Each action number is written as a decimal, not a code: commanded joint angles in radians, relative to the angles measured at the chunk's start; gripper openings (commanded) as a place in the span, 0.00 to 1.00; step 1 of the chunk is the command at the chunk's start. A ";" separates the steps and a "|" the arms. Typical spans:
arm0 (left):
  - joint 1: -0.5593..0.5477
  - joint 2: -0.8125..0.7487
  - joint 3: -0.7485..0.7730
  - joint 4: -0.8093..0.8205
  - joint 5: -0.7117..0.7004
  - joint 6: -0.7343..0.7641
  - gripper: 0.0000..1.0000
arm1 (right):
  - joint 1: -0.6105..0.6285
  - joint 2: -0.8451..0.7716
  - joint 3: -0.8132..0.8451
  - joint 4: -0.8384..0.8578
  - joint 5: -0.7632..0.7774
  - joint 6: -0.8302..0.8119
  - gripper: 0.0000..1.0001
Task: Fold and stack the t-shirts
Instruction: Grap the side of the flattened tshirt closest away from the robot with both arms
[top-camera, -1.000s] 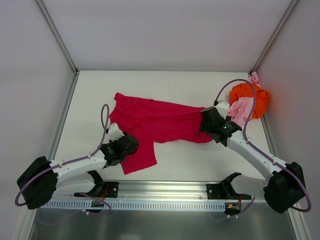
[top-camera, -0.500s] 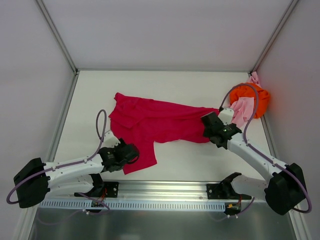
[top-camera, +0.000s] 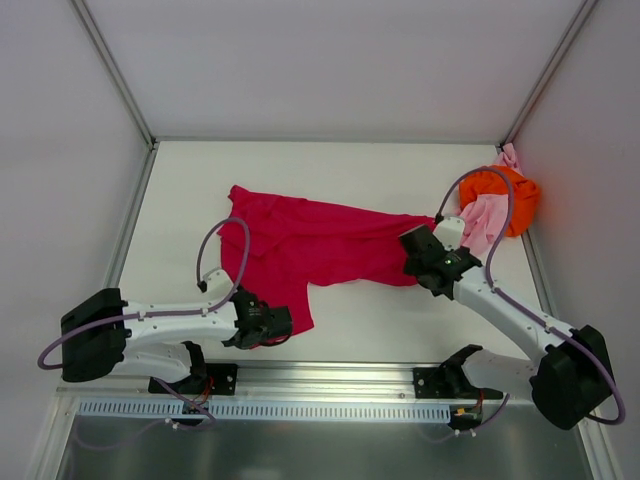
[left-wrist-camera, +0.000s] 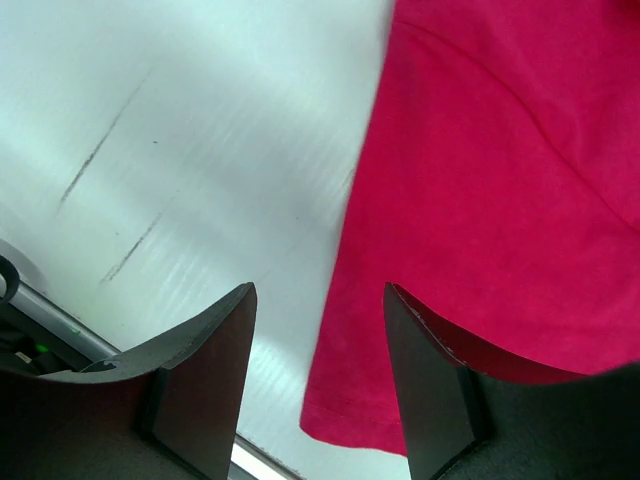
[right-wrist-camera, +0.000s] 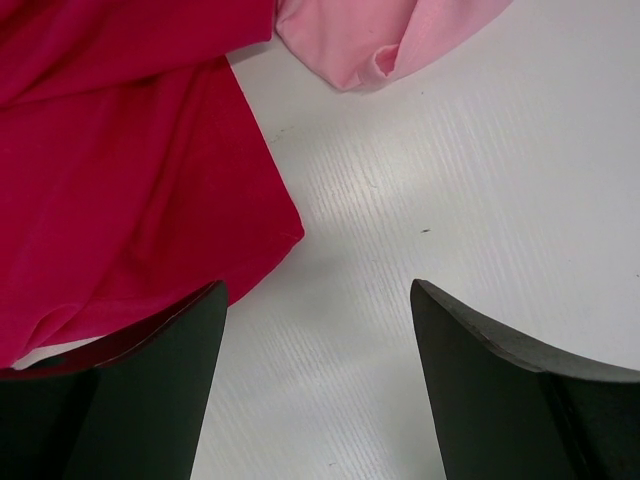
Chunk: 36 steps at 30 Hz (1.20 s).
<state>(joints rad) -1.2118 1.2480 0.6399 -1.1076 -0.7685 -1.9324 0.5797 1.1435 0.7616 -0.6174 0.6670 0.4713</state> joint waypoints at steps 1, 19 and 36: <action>-0.008 -0.016 -0.025 -0.049 -0.026 -0.281 0.55 | 0.017 -0.044 -0.001 0.010 0.023 0.038 0.79; -0.005 0.056 -0.091 0.267 -0.043 -0.100 0.56 | 0.089 -0.077 0.021 -0.041 0.072 0.056 0.79; 0.003 0.082 -0.131 0.397 0.003 -0.051 0.24 | 0.108 -0.113 0.025 -0.070 0.092 0.070 0.80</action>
<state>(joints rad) -1.2098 1.3193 0.5354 -0.7715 -0.7963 -1.9518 0.6807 1.0454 0.7605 -0.6720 0.7074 0.5007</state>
